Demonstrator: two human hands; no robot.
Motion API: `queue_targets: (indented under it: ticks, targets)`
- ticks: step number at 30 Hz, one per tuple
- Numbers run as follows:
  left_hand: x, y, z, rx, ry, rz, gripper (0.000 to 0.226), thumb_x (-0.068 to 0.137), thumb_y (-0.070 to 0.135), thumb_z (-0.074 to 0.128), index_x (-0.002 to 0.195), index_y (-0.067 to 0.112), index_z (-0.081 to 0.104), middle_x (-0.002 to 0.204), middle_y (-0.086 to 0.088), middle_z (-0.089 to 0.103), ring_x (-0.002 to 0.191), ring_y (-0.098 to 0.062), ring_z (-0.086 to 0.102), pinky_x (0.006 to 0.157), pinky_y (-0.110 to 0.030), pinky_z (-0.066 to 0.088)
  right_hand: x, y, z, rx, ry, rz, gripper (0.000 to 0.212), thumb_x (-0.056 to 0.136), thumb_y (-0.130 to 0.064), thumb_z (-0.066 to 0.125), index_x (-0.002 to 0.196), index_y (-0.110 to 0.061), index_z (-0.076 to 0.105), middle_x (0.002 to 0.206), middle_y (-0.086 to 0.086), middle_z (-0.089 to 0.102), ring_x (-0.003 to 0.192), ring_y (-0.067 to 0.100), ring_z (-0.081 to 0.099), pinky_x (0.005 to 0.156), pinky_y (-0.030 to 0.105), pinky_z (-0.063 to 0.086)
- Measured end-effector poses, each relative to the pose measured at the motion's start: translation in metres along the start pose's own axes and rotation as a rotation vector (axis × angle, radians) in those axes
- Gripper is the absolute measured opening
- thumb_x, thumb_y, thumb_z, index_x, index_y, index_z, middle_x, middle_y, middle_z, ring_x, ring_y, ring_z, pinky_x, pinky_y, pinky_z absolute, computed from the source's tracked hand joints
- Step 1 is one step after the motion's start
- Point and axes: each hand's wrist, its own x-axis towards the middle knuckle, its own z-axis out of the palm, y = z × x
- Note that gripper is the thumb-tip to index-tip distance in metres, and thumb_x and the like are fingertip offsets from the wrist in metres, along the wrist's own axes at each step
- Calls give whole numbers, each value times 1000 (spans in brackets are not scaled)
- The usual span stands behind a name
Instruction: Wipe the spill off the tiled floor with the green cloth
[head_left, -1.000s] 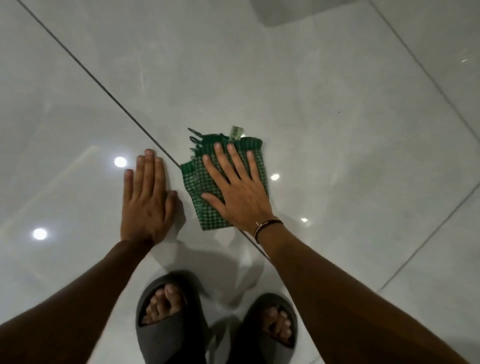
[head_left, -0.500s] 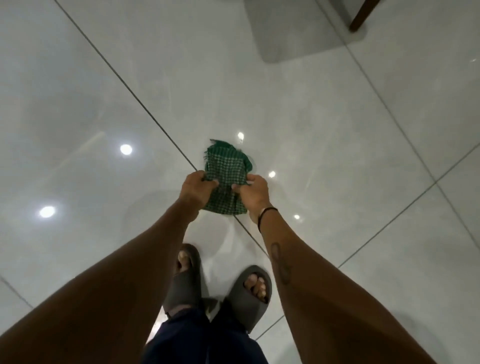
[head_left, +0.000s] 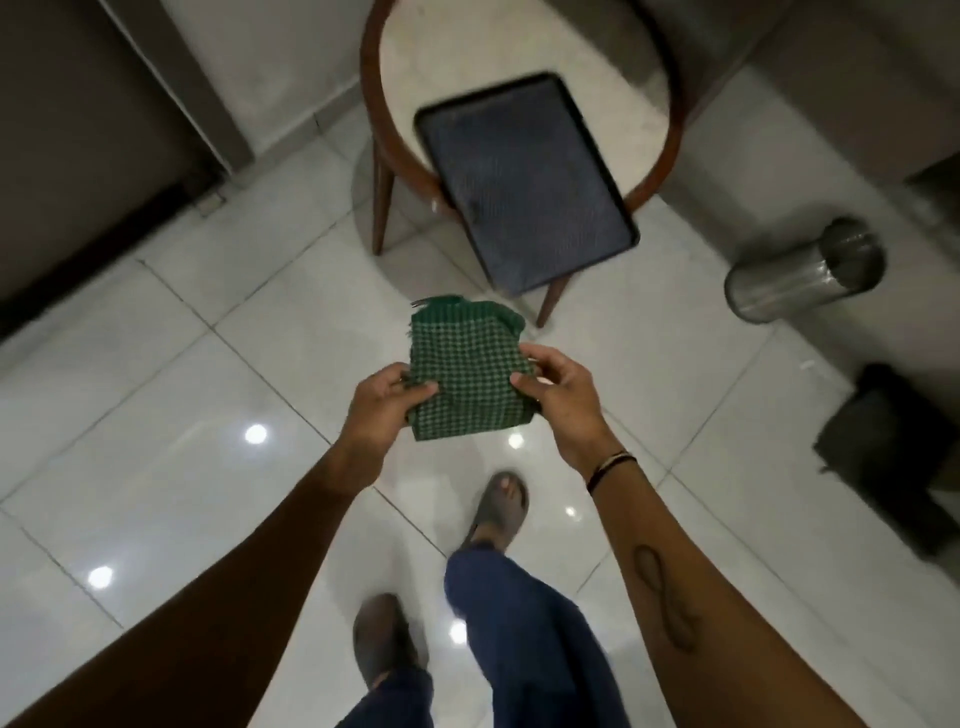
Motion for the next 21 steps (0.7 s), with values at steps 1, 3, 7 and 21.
queue_targets:
  ticks: [1,3,7,21]
  targets:
    - [9,29,6,23,3,38,9,102,8,71,104,16,75,108,-3,83,100,-17,80,83,-24,67,15,-26,-5,13,6,-47,42,97,15,68,136,-1,70,118,11,72,113,26,68,106,47,60]
    - [37,78,25,77,14,117,11,102,7,71,110,15,75,109,0,81,92,-6,81,80,-17,66,52,-67,-15,21,14,-115,42,99,15,66,138,2,68,114,8,74,105,21,72,97,35,64]
    - [109,138,64,162,125,169,17,103,7,71,119,6,77,114,-5,82,108,-23,79,95,-31,65,145,-119,-28,-48,56,-185,41,101,12,65,140,-1,68,123,10,75,107,17,72,89,16,62]
    - [183,141,116,836,316,292,49,110,34,61,152,9,59,138,-19,71,126,-36,68,102,-47,60,243,-141,-67,-987,-188,-511,73,105,-19,71,169,-11,37,169,14,49,155,35,47,133,51,38]
